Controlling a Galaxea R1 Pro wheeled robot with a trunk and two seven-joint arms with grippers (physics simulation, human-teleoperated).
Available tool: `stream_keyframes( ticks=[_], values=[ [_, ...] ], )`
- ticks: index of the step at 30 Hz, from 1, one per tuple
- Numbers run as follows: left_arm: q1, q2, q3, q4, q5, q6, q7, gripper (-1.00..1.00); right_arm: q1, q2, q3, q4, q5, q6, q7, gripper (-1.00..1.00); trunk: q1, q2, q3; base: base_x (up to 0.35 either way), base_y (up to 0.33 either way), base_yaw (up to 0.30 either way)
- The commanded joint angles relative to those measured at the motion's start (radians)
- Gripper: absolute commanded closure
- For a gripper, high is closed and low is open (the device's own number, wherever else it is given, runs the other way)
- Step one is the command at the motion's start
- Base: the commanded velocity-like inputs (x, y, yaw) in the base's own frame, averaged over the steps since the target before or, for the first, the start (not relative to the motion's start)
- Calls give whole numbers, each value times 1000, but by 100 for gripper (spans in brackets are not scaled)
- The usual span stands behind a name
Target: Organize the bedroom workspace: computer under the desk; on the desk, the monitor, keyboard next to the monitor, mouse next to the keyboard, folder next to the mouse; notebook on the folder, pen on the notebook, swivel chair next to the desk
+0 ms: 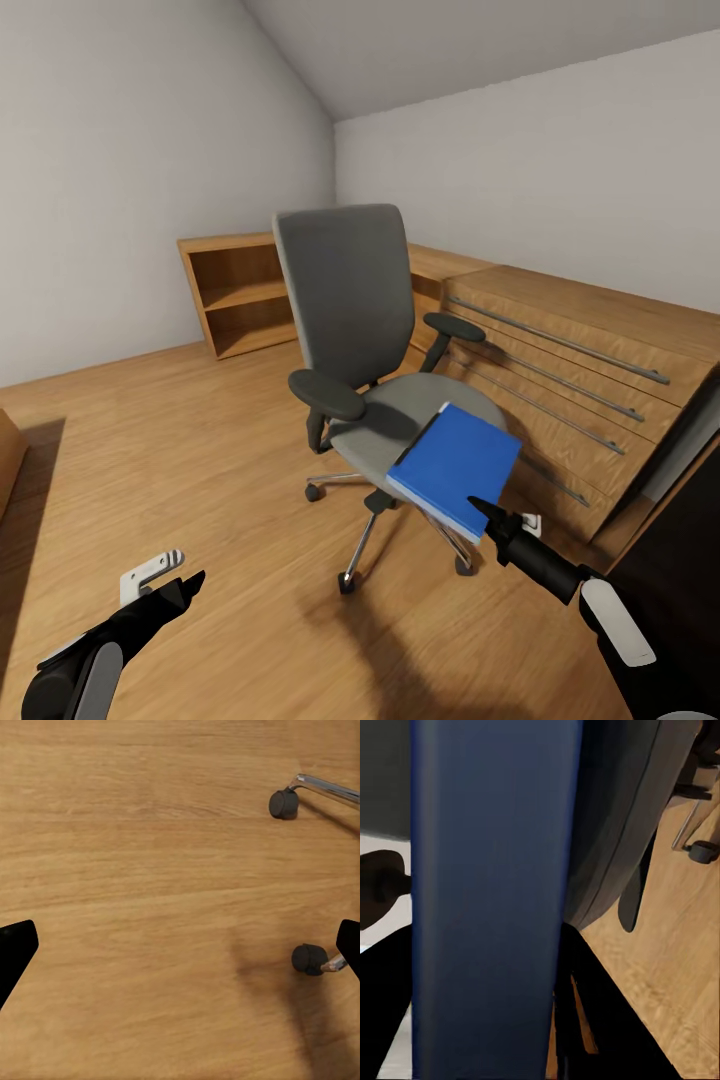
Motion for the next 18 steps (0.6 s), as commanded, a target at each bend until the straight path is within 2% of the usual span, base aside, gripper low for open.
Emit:
stream_keyframes(
  ticks=[1, 13, 18],
  values=[
    [-1, -1, 1, -1, 11, 5, 7, -100, 0, 0, -1, 1, 7, 3, -1, 100, 0, 0, -1, 0, 0, 0],
    [-1, -1, 1, 0, 11, 5, 7, -100, 0, 0, -2, 1, 7, 5, -1, 100, 0, 0, -1, 0, 0, 0],
    [-1, -1, 1, 4, 11, 5, 7, -100, 0, -1, -2, 1, 7, 5, -1, 100, -2, 1, 18, 0, 0, 0]
  ],
)
